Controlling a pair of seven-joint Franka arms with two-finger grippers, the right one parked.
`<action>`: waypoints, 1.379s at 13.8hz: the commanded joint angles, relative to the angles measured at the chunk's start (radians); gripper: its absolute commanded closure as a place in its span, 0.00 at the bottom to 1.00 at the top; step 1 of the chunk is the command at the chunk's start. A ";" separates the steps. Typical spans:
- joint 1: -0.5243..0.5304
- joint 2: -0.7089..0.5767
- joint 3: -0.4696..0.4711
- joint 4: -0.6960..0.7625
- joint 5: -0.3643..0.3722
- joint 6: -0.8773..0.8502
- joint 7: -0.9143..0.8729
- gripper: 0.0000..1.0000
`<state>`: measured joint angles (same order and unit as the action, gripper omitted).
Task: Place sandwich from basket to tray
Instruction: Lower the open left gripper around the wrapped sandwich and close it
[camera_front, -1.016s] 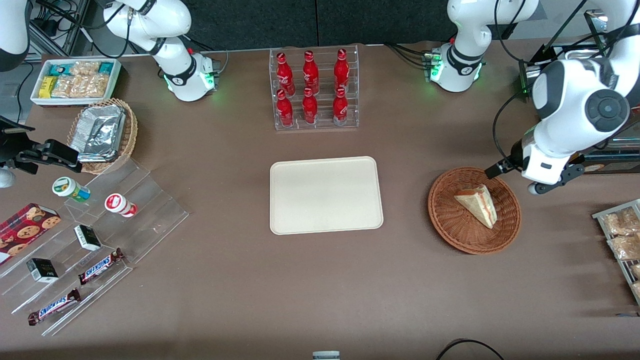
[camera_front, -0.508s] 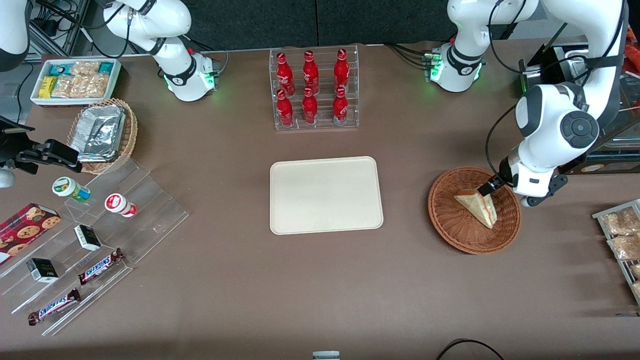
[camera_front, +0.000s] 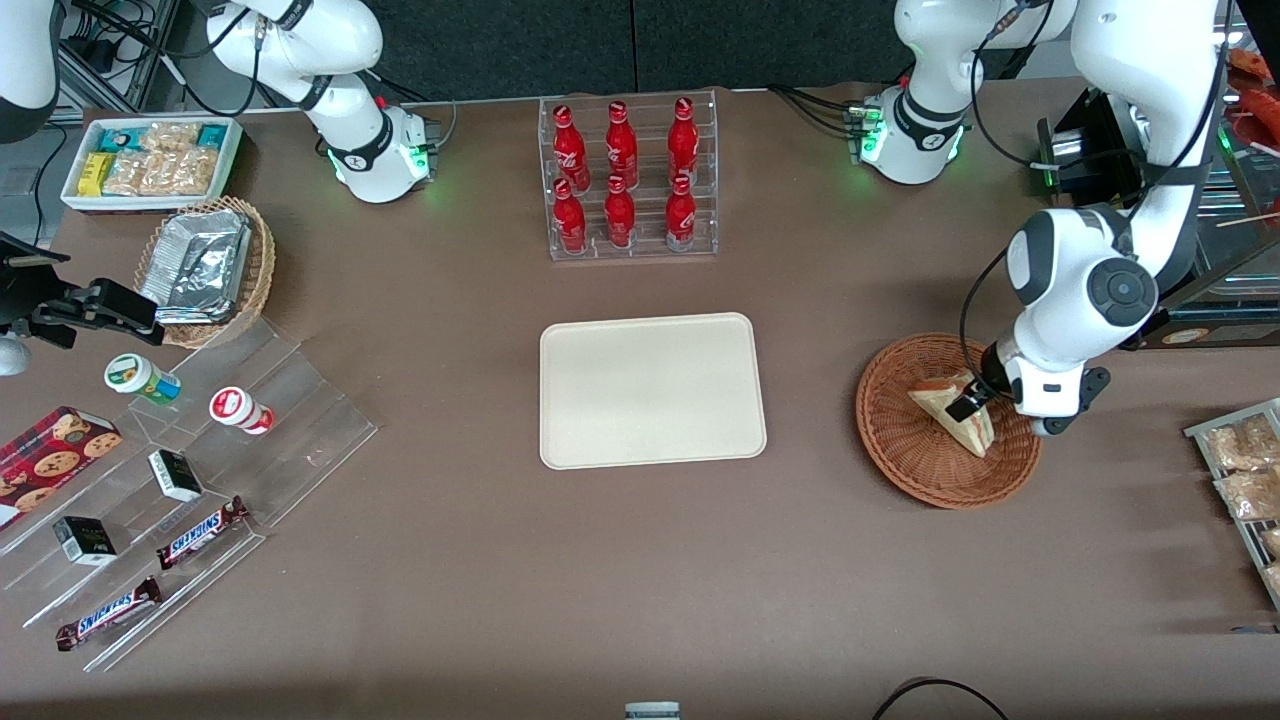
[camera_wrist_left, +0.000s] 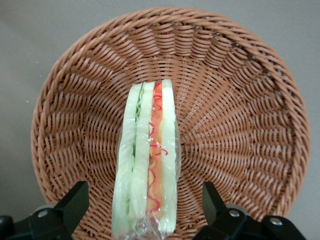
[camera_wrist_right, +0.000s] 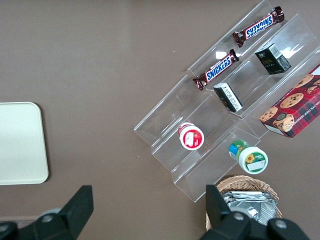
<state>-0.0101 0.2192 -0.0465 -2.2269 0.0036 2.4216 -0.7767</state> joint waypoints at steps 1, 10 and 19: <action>0.002 0.011 -0.004 -0.005 0.001 0.020 -0.027 0.00; -0.008 0.034 -0.004 -0.007 0.001 -0.050 -0.099 1.00; -0.022 0.058 -0.006 0.246 0.016 -0.377 0.066 1.00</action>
<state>-0.0208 0.2569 -0.0520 -2.0240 0.0082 2.0865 -0.7727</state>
